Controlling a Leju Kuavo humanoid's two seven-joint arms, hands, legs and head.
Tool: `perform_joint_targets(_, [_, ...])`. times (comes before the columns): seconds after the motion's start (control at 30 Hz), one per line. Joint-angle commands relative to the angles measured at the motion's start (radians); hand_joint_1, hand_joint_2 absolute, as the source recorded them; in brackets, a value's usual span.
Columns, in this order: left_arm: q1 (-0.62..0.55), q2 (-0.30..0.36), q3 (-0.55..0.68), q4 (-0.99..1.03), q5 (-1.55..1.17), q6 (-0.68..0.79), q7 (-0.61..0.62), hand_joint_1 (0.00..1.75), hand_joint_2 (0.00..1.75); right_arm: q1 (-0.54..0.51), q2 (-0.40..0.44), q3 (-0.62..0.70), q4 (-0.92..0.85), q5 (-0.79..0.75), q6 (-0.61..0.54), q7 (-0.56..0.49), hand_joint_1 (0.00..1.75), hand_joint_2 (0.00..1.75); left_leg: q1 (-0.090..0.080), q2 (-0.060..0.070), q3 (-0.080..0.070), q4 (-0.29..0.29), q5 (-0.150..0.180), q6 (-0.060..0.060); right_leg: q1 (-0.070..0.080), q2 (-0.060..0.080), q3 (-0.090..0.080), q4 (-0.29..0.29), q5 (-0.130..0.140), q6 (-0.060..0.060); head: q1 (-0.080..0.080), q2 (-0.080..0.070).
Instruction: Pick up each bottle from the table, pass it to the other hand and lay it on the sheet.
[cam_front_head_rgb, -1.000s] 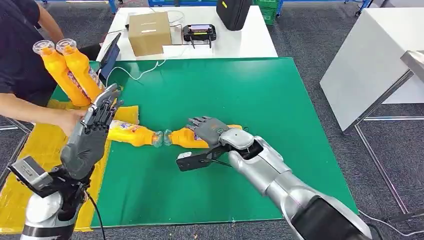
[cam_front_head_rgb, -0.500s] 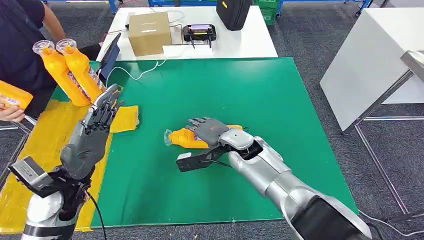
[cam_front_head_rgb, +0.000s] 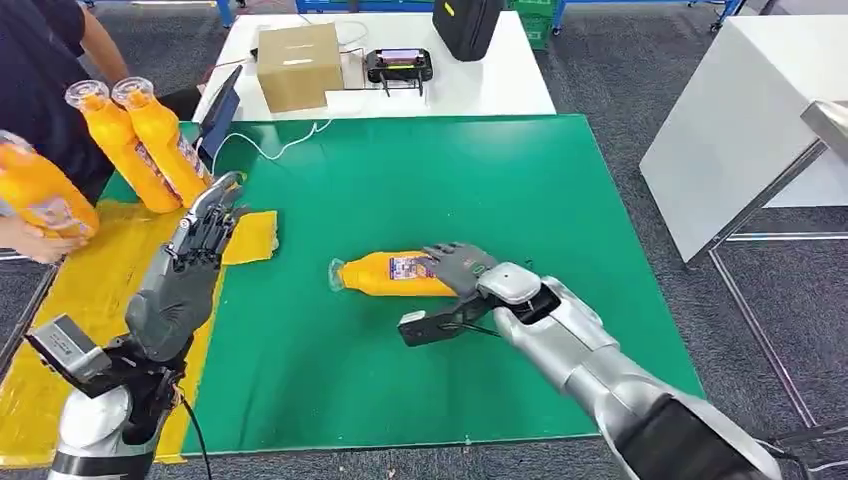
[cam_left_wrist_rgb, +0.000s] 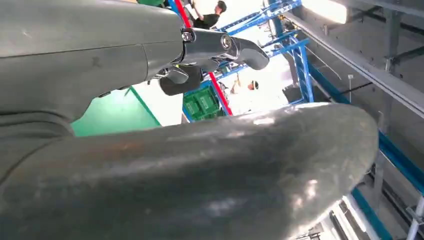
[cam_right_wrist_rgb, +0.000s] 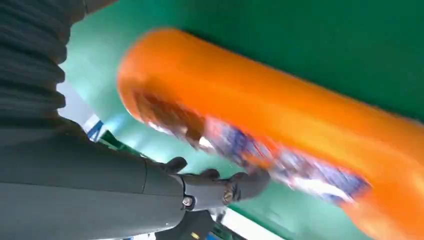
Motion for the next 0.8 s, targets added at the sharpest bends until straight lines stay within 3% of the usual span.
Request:
perform_joint_targets(0.03, [-0.019,-0.021,0.019,0.059,0.0,-0.007,0.008,0.0,0.0,-0.008,-0.062,0.04,-0.027,0.003,0.007,0.011,0.0,1.75,0.001,-0.004,0.001,0.0,0.0,-0.001,0.001,0.002,0.002,0.0,-0.001,-0.002,-0.001,0.0])
perform_joint_targets(0.57, [-0.04,-0.032,0.011,0.045,0.006,-0.001,0.049,0.0,0.0,0.017,-0.063,0.014,-0.039,0.001,0.025,0.037,0.0,1.75,0.001,-0.002,0.0,0.0,0.0,-0.001,0.0,0.002,0.0,0.001,0.0,-0.001,0.0,0.0])
perform_joint_targets(0.8, [-0.078,-0.037,-0.019,0.04,0.029,0.004,0.106,0.0,0.0,0.09,-0.049,-0.016,0.071,-0.008,0.138,0.126,0.0,1.75,0.002,-0.006,0.001,0.0,0.001,-0.001,0.002,0.0,0.002,-0.001,0.0,-0.002,0.0,0.0])
